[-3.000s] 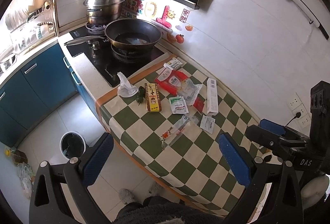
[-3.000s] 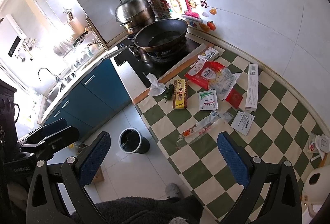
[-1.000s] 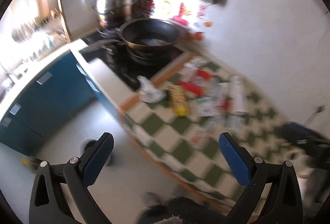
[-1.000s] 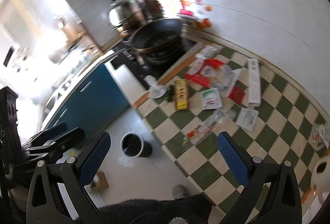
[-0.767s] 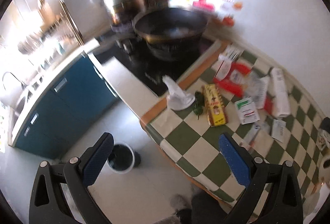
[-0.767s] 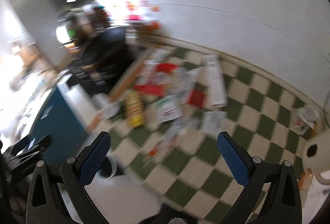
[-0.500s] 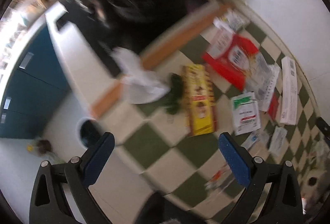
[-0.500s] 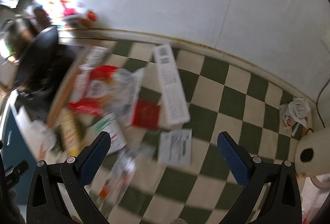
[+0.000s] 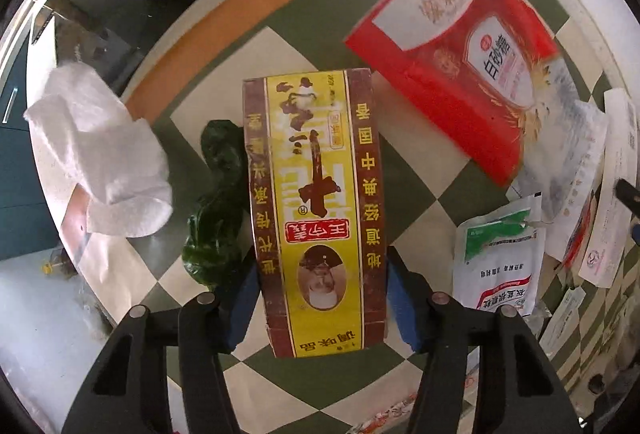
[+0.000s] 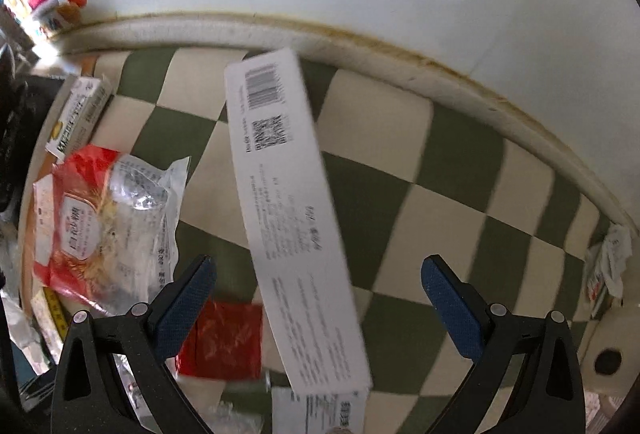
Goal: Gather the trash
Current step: 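Grasp the yellow seasoning box with left tool while right tool grasps white box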
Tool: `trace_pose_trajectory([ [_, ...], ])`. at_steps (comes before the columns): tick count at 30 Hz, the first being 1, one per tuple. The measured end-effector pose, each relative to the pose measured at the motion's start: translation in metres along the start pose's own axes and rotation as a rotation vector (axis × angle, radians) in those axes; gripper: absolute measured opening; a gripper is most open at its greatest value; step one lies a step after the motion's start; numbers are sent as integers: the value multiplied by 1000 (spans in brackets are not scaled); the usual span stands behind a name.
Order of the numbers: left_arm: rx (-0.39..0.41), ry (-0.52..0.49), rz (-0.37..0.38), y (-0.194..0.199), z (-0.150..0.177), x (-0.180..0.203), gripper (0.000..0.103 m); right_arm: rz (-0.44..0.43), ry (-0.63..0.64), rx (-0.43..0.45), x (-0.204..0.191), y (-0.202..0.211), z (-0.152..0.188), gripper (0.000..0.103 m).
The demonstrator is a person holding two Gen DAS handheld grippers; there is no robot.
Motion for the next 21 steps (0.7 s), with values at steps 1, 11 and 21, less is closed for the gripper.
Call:
trace_pose_trajectory([
  [1, 10, -7, -16, 1, 3, -1, 55, 2, 8, -10, -3, -7, 0, 94],
  [11, 161, -74, -92, 68, 12, -10, 54, -73, -42, 76, 12, 14, 10, 50],
  [21, 415, -63, -91, 164, 47, -68, 54, -214, 45, 175, -46, 139, 75, 50],
])
Point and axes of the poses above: each gripper's, at about its wrist camera, not at the fingertips, and y roughly against the way its jaws point, x to its right, z to its underside, the point moved 3 cm from there along -y, roughly the way its jaws point, and after that the axes turned 13 degrees about -y, right-handed, at the moved point
